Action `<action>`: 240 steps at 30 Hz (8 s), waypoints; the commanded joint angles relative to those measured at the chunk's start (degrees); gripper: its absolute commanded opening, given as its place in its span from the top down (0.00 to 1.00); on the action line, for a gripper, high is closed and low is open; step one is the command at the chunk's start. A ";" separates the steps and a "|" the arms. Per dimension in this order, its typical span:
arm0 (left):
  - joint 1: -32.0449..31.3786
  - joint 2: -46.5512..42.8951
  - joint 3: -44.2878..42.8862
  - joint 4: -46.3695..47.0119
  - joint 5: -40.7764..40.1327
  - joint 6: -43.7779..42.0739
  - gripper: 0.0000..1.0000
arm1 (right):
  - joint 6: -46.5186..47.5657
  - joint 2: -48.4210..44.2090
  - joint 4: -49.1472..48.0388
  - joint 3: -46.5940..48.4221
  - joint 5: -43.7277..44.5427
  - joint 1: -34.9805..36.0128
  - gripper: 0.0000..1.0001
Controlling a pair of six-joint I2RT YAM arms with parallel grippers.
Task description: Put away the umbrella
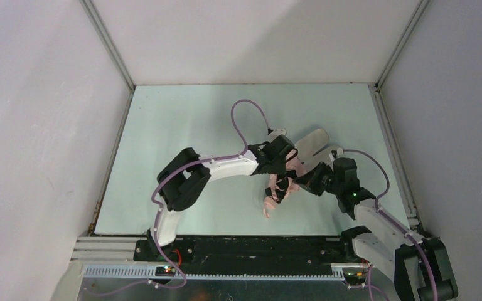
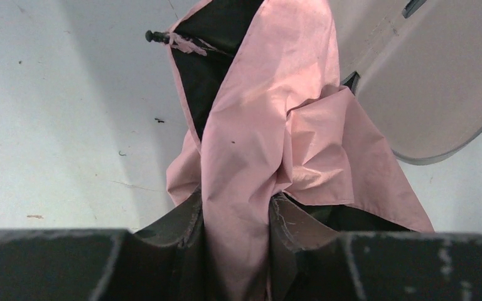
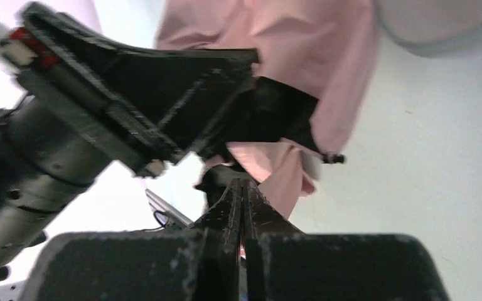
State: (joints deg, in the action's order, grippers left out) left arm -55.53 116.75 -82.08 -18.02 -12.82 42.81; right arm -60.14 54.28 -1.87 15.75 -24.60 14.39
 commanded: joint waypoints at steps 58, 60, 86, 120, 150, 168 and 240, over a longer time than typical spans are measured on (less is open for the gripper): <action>-1.56 -16.67 14.83 -21.35 -19.32 30.04 0.04 | -24.76 54.65 -83.75 -6.57 -4.77 15.26 1.00; -1.45 -18.10 15.13 -21.00 -18.15 28.84 0.01 | -24.66 55.22 -83.88 -6.60 -5.41 14.45 1.00; -0.81 -55.69 41.54 7.60 -9.21 -32.32 0.00 | -21.23 57.62 -79.00 -2.49 -11.95 12.37 1.00; -2.61 -26.03 37.74 18.71 15.28 -108.51 0.28 | -20.29 54.08 -73.79 -0.94 -20.47 7.47 1.00; -5.28 -12.26 4.02 -32.07 29.81 -74.38 1.00 | -5.49 29.89 -35.03 7.06 -36.84 1.60 1.00; 4.22 -3.66 -0.86 -31.40 39.16 -65.01 1.00 | -4.97 32.82 -26.67 7.05 -39.99 1.20 1.00; 26.35 17.98 -12.94 -27.50 58.90 -48.04 1.00 | 24.05 26.34 14.80 18.87 -25.61 10.14 1.00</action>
State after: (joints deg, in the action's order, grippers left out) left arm -33.65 131.37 -92.42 -54.30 63.05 -5.30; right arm -37.89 82.94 0.82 35.38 -44.60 22.68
